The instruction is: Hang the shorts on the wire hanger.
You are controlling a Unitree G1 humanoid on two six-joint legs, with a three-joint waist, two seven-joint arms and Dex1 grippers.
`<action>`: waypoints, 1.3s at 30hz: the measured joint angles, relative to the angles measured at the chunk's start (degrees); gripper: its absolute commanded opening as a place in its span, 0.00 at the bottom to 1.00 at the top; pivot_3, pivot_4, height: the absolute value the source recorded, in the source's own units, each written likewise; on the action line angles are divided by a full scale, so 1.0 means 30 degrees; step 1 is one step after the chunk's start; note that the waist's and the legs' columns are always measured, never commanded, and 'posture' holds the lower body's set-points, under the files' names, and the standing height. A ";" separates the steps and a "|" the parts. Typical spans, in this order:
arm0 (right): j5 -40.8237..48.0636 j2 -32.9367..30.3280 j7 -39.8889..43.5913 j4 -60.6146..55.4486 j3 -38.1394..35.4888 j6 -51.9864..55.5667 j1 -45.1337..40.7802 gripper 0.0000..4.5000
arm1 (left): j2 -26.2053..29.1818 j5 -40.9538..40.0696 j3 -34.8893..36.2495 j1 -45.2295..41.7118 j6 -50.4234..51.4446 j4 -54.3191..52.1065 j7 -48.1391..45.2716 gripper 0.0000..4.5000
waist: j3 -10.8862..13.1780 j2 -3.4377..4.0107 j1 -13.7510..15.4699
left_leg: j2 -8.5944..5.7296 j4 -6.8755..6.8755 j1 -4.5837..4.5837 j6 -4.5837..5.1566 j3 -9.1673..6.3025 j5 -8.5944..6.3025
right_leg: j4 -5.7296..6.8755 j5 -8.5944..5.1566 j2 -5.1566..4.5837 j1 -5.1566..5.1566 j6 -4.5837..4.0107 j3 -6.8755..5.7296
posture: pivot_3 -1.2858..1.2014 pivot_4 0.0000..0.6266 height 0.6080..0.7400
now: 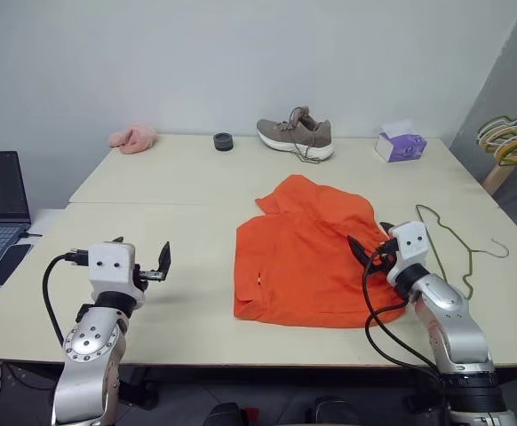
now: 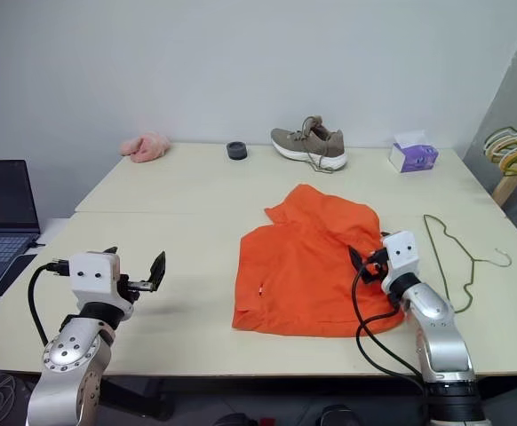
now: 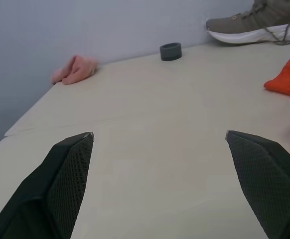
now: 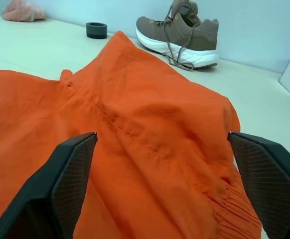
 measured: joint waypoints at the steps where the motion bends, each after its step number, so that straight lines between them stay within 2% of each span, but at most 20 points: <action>1: 0.0009 -0.0002 0.0142 -0.0002 0.0029 -0.0060 0.0078 0.99 | 0.0030 -0.0109 -0.0057 0.0000 -0.0028 0.0000 -0.0319 1.00 | 0.0000 0.0000 -0.0003 | -0.0001 0.0000 0.0000 0.0001 0.0001 0.0000 | 0.0000 0.0000 0.0000 0.0001 0.0000 0.0001 | 0.48 0.00 1.00; 4: 0.0165 -0.0104 0.0714 -0.0144 0.0073 -0.0205 0.0459 0.99 | 0.0385 -0.0971 -0.0557 0.0008 0.0120 -0.0092 -0.1730 1.00 | 0.0001 0.0002 -0.0029 | -0.0001 0.0000 -0.0002 0.0000 0.0001 0.0000 | -0.0001 -0.0005 0.0000 0.0000 -0.0007 -0.0001 | 0.48 0.00 1.00; 8: 0.1298 -0.0839 0.2924 -0.1170 0.0587 -0.0443 0.1109 0.99 | 0.1809 -0.2168 -0.2200 -0.0070 0.0817 -0.0924 -0.4555 1.00 | 0.0005 0.0009 -0.0101 | 0.0001 -0.0005 0.0001 0.0000 0.0002 -0.0001 | -0.0002 -0.0037 0.0001 0.0002 -0.0061 -0.0005 | 0.47 0.00 1.00; 11: 0.1959 -0.2296 0.5090 -0.2345 0.1327 -0.0432 0.1650 0.99 | 0.3263 -0.2236 -0.3523 -0.0280 0.1129 -0.1157 -0.6437 1.00 | 0.0011 0.0019 -0.0241 | 0.0008 -0.0006 0.0003 0.0000 0.0001 -0.0001 | -0.0001 -0.0051 0.0003 -0.0001 -0.0082 -0.0009 | 0.45 0.00 1.00; 14: 0.3604 -0.5326 0.8331 -0.4324 0.1941 0.1181 0.2101 0.99 | 0.5699 -0.2075 -0.5380 -0.1096 0.1184 -0.1151 -0.9250 1.00 | 0.0034 0.0050 -0.0355 | 0.0003 -0.0001 -0.0001 0.0000 0.0002 -0.0001 | -0.0003 -0.0075 0.0002 -0.0002 -0.0079 -0.0015 | 0.45 0.00 1.00; 16: 0.4326 -0.6310 0.9315 -0.5291 0.1919 0.1913 0.2060 0.99 | 0.6646 -0.1994 -0.6217 -0.1535 0.1181 -0.1157 -1.0590 1.00 | 0.0025 0.0054 -0.0549 | 0.0015 -0.0007 0.0016 0.0000 0.0000 -0.0001 | -0.0006 -0.0096 0.0003 0.0012 -0.0068 -0.0021 | 0.44 0.00 1.00; 21: 0.5741 -0.7853 1.0313 -0.6602 0.1784 0.3682 0.2141 0.99 | 0.8321 -0.1198 -0.8385 -0.2487 0.0873 -0.0168 -1.3326 1.00 | 0.0033 0.0061 -0.1143 | 0.0021 -0.0009 0.0014 0.0000 0.0002 -0.0001 | -0.0007 -0.0119 0.0008 0.0010 -0.0036 -0.0015 | 0.43 0.00 1.00; 29: 0.6070 -0.8495 1.0401 -0.7707 0.1481 0.4349 0.2776 0.99 | 0.8335 0.1605 -1.0881 -0.4483 -0.2016 0.3787 -1.4908 1.00 | 0.0030 0.0047 -0.1655 | 0.0021 -0.0007 -0.0007 0.0000 -0.0003 -0.0002 | -0.0011 -0.0124 0.0004 0.0003 -0.0021 -0.0014 | 0.42 0.00 1.00; 32: 0.5839 -0.8641 1.0244 -0.7825 0.1482 0.4229 0.3044 1.00 | 0.8040 0.2089 -1.1281 -0.5061 -0.2925 0.4388 -1.5033 0.87 | 0.0023 0.0049 -0.1710 | 0.0020 -0.0004 0.0001 0.0001 0.0000 -0.0002 | -0.0011 -0.0122 0.0000 0.0008 -0.0014 -0.0007 | 0.41 0.00 1.00; 39: 0.2133 -1.0501 1.0167 -0.6093 0.1860 0.1995 0.3259 1.00 | 0.7664 0.2962 -1.1594 -0.5560 -0.5330 0.5981 -1.5080 0.38 | 0.0012 0.0037 -0.1804 | 0.0019 0.0008 0.0057 0.0003 0.0004 -0.0001 | -0.0008 -0.0110 -0.0003 0.0024 0.0004 -0.0006 | 0.41 0.00 1.00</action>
